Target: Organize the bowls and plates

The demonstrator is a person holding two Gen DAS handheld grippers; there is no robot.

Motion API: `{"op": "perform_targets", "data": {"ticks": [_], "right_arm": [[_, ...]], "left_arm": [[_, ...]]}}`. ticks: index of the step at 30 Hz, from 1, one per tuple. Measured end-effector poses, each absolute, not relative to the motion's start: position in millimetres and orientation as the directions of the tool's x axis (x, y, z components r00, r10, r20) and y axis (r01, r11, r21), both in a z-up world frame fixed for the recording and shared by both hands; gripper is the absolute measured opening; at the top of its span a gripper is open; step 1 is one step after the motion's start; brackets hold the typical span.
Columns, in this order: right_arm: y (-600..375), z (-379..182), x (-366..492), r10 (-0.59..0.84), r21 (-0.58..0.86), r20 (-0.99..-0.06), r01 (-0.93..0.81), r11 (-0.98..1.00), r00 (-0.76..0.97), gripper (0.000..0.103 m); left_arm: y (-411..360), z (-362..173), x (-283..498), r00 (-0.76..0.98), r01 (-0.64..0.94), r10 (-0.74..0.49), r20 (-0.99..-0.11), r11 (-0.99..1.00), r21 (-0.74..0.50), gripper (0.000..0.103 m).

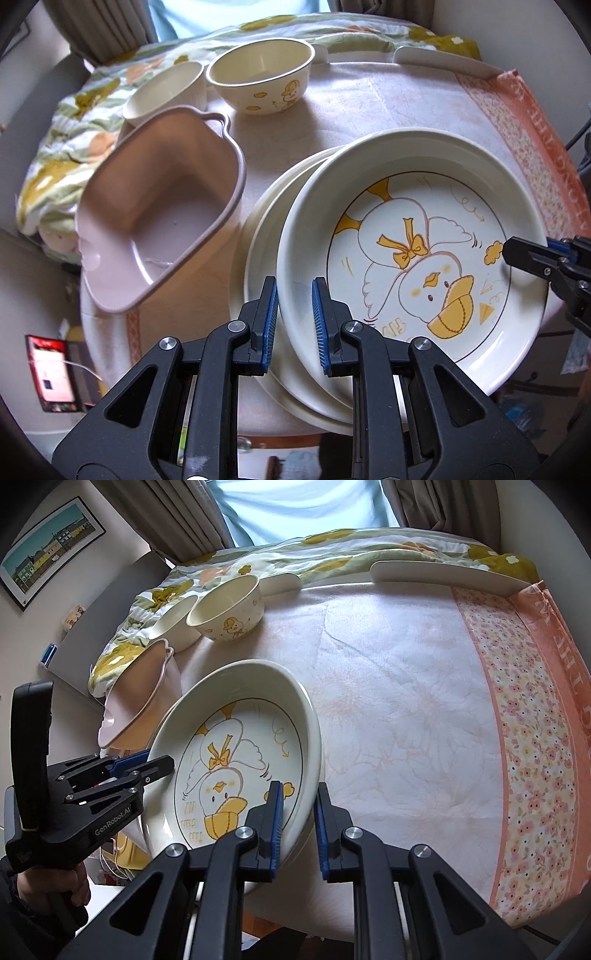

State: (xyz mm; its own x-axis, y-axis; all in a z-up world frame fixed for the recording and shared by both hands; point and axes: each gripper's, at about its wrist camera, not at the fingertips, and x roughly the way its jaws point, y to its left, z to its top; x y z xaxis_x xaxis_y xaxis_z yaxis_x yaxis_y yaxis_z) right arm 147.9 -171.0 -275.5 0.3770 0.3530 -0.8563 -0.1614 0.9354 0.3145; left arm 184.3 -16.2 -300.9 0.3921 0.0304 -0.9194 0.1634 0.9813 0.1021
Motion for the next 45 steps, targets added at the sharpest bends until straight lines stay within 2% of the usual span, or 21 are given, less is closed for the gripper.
{"op": "perform_targets", "data": {"ticks": [18, 34, 38, 42, 45], "right_arm": [[-145.8, -276.4, 148.4, 0.244, 0.152, -0.885, -0.248, 0.957, 0.397, 0.015], [-138.5, -277.3, 150.4, 0.205, 0.105, -0.889, -0.253, 0.962, 0.410, 0.015], [-137.9, -277.3, 150.9, 0.200, 0.101, -0.890, -0.252, 0.962, 0.409, 0.015], [-137.0, -278.2, 150.9, 0.201, 0.102, -0.892, -0.253, 0.962, 0.405, 0.015], [-136.4, -278.3, 151.5, 0.195, 0.097, -0.894, -0.251, 0.963, 0.404, 0.015]], "left_arm": [[-11.2, -301.0, 184.9, 0.401, 0.150, 0.066, -0.914, 0.979, 0.136, 0.016], [-9.9, -300.1, 185.1, 0.386, 0.138, 0.084, -0.919, 0.979, 0.147, 0.016], [-11.9, -299.1, 185.3, 0.386, 0.139, 0.104, -0.917, 0.976, 0.169, 0.016], [-25.5, -291.1, 183.6, 0.452, 0.170, 0.174, -0.875, 0.946, 0.276, 0.016], [-21.7, -289.7, 186.0, 0.455, 0.156, 0.169, -0.874, 0.952, 0.265, 0.016]]}}
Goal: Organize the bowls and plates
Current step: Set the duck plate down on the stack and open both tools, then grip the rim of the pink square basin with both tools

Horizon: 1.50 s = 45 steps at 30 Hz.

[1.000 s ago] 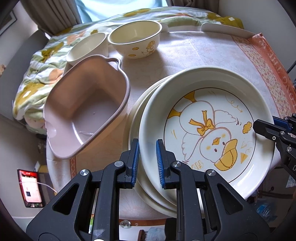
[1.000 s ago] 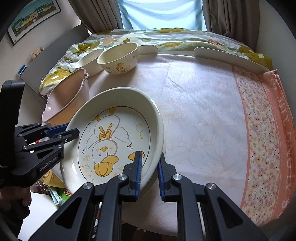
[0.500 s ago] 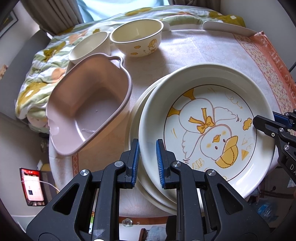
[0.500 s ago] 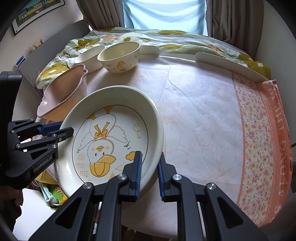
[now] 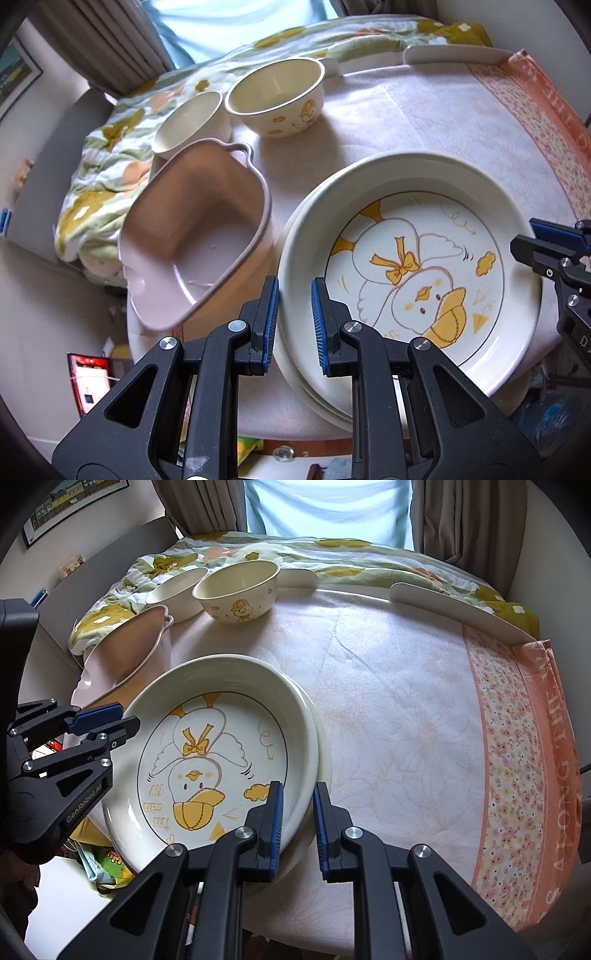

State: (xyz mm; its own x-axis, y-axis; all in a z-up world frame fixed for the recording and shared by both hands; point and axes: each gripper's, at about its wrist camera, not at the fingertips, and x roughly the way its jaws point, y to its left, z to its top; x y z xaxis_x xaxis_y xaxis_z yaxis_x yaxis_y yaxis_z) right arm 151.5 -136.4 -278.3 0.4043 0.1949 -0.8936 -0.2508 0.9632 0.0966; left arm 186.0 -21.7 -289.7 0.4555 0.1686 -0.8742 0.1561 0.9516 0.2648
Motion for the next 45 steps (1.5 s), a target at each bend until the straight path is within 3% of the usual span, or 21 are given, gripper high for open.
{"op": "perform_targets", "data": {"ticks": [7, 14, 15, 16, 17, 18, 19, 20, 25, 28, 32, 35, 36, 41, 43, 45], "right_arm": [[-134.3, -277.2, 151.7, 0.188, 0.089, -0.893, -0.249, 0.965, 0.410, 0.015], [-145.7, -247.1, 152.7, 0.226, 0.128, -0.855, -0.234, 0.964, 0.466, 0.015], [-147.9, -240.8, 154.5, 0.246, 0.146, -0.850, -0.240, 0.960, 0.466, 0.015], [-149.4, -235.1, 155.6, 0.258, 0.157, -0.844, -0.243, 0.957, 0.470, 0.016], [-150.8, -227.8, 156.7, 0.272, 0.168, -0.835, -0.248, 0.954, 0.479, 0.028], [-151.7, -218.9, 157.9, 0.295, 0.186, -0.820, -0.260, 0.948, 0.491, 0.040], [-152.0, -210.6, 159.4, 0.319, 0.201, -0.803, -0.276, 0.940, 0.503, 0.075], [-151.3, -202.0, 161.2, 0.342, 0.211, -0.784, -0.296, 0.932, 0.518, 0.103], [-127.0, -168.0, 181.8, 0.453, 0.206, -0.712, -0.458, 0.865, 0.537, 0.103], [-91.4, -173.8, 209.9, 0.515, 0.259, -0.774, -0.558, 0.789, 0.369, 0.103], [-48.8, -190.6, 232.4, 0.478, 0.224, -0.801, -0.560, 0.798, 0.361, 0.103], [-23.7, -219.9, 261.2, 0.514, 0.318, -0.817, -0.540, 0.780, 0.262, 0.101], [-13.8, -230.1, 269.0, 0.514, 0.328, -0.823, -0.538, 0.777, 0.240, 0.100], [16.0, -273.5, 292.1, 0.479, 0.344, -0.868, -0.541, 0.767, 0.128, 0.061], [21.9, -286.0, 298.2, 0.482, 0.366, -0.871, -0.527, 0.767, 0.098, 0.056], [25.6, -294.3, 300.8, 0.480, 0.374, -0.874, -0.519, 0.769, 0.081, 0.050]], "left_arm": [[-14.8, -288.2, 186.9, 0.445, 0.150, 0.130, -0.886, 0.965, 0.217, 0.016], [16.9, -259.0, 174.5, 0.435, 0.048, 0.008, -0.901, 0.998, 0.031, 0.016], [23.7, -250.8, 171.0, 0.445, 0.023, -0.003, -0.895, 1.000, 0.008, 0.018], [31.1, -241.3, 166.7, 0.462, -0.004, -0.007, -0.887, 1.000, -0.010, 0.028], [38.4, -231.1, 162.2, 0.482, -0.030, -0.006, -0.876, 0.999, -0.023, 0.038], [44.5, -222.3, 158.0, 0.502, -0.053, 0.001, -0.865, 0.998, -0.030, 0.072], [52.0, -211.0, 152.7, 0.534, -0.086, 0.019, -0.845, 0.996, -0.032, 0.101], [58.9, -199.7, 146.3, 0.572, -0.113, 0.037, -0.819, 0.993, -0.034, 0.103], [104.0, -180.5, 134.2, 0.626, -0.262, 0.099, -0.774, 0.961, -0.089, 0.103], [133.7, -196.5, 135.7, 0.598, -0.331, 0.073, -0.798, 0.930, -0.162, 0.102], [159.0, -226.9, 145.4, 0.569, -0.375, 0.018, -0.822, 0.895, -0.240, 0.100], [168.3, -255.3, 165.8, 0.529, -0.383, -0.014, -0.848, 0.888, -0.254, 0.084], [170.0, -266.6, 174.4, 0.509, -0.380, -0.033, -0.860, 0.888, -0.259, 0.074], [180.7, -302.9, 201.3, 0.455, -0.384, -0.088, -0.886, 0.879, -0.284, 0.058], [184.6, -312.6, 208.8, 0.439, -0.385, -0.102, -0.893, 0.877, -0.289, 0.045], [187.8, -318.7, 215.6, 0.428, -0.382, -0.107, -0.897, 0.878, -0.287, 0.043]]}}
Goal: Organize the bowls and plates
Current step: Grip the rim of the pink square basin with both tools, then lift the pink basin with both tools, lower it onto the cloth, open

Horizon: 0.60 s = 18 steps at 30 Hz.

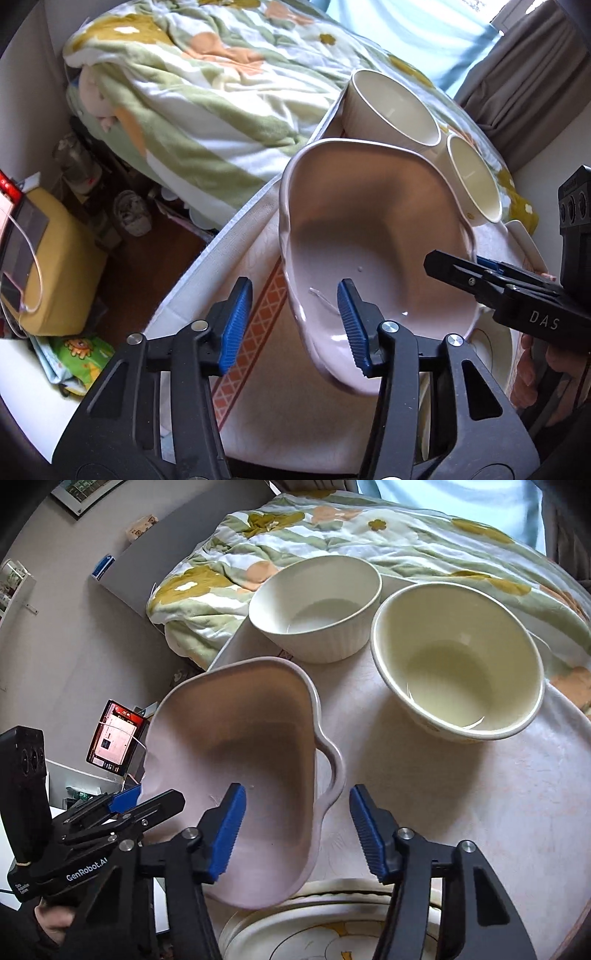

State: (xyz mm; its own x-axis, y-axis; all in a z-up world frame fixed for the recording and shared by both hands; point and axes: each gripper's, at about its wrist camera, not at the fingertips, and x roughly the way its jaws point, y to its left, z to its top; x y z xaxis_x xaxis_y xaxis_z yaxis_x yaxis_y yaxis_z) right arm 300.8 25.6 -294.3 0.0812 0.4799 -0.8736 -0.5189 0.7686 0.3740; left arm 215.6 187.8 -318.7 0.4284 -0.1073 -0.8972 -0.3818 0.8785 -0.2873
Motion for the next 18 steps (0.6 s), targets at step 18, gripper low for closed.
{"op": "perform_targets", "data": {"ticks": [18], "right_arm": [[-3.4, -263.6, 293.1, 0.490, 0.361, -0.850, -0.464, 0.809, 0.193, 0.014]], "left_arm": [[157.7, -272.1, 245.4, 0.420, -0.233, -0.073, -0.905, 0.955, -0.186, 0.011]]}}
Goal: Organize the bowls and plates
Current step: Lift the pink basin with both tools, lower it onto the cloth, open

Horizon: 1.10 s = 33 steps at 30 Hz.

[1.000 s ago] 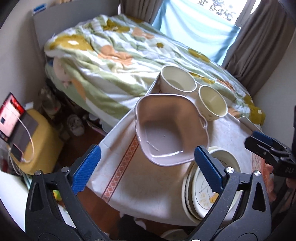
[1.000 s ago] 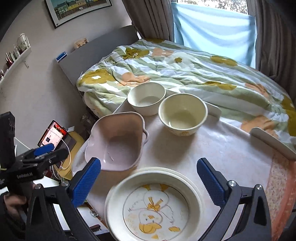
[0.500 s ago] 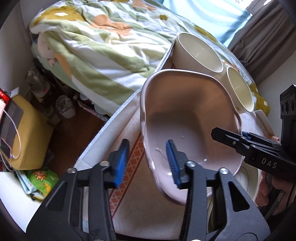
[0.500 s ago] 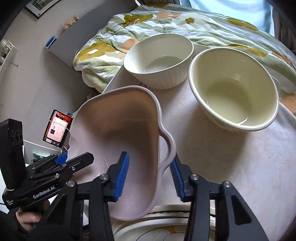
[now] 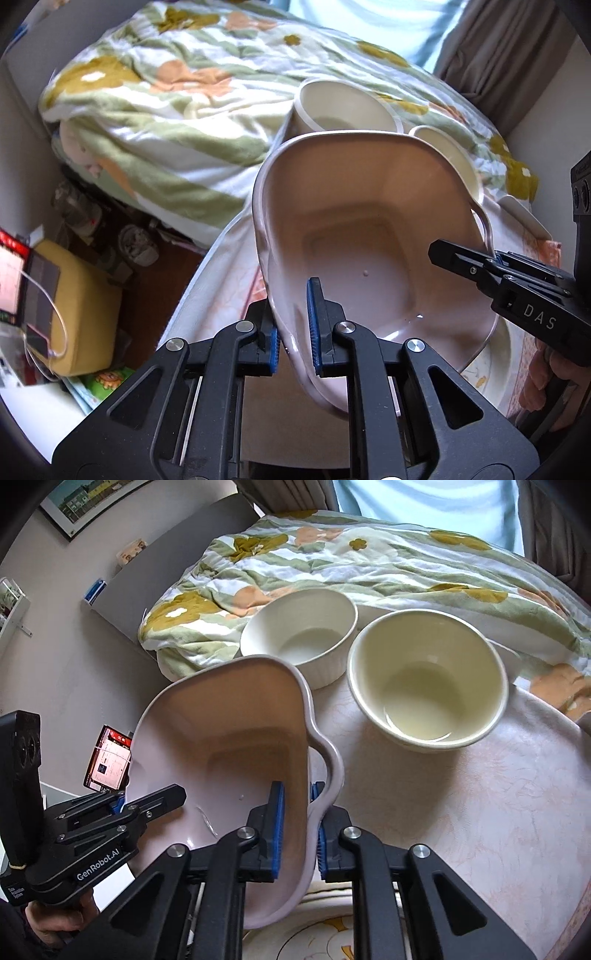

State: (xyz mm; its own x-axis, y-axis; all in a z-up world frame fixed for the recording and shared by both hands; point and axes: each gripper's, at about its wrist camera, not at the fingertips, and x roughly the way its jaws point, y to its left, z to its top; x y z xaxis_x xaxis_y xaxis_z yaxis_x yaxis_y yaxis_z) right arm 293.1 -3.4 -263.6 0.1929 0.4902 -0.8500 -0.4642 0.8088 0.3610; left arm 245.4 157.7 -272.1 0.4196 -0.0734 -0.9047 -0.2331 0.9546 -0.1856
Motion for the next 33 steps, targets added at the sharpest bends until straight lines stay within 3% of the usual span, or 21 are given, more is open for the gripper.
{"op": "perform_targets", "data": {"ticks": [8, 15, 24, 33], "right_arm": [[-91.8, -210.0, 259.7, 0.490, 0.370, -0.806, -0.363, 0.855, 0.333, 0.014], [-202.9, -182.3, 217.4, 0.401, 0.329, -0.801, -0.233, 0.915, 0.444, 0.014], [-325.4, -212.2, 174.3, 0.274, 0.281, -0.833, -0.060, 0.958, 0.480, 0.014], [-376.0, -270.0, 166.9, 0.258, 0.277, -0.839, -0.032, 0.960, 0.480, 0.014]], "left_arm": [[70.6, -206.3, 248.1, 0.501, -0.069, -0.116, -0.858, 0.982, -0.173, 0.011], [-55.8, -190.6, 240.8, 0.477, 0.100, -0.225, -0.849, 0.974, -0.202, 0.011], [-201.6, -234.3, 220.4, 0.386, 0.244, -0.321, -0.865, 0.939, -0.240, 0.011], [-250.2, -295.2, 213.1, 0.352, 0.272, -0.297, -0.888, 0.940, -0.206, 0.011]]}}
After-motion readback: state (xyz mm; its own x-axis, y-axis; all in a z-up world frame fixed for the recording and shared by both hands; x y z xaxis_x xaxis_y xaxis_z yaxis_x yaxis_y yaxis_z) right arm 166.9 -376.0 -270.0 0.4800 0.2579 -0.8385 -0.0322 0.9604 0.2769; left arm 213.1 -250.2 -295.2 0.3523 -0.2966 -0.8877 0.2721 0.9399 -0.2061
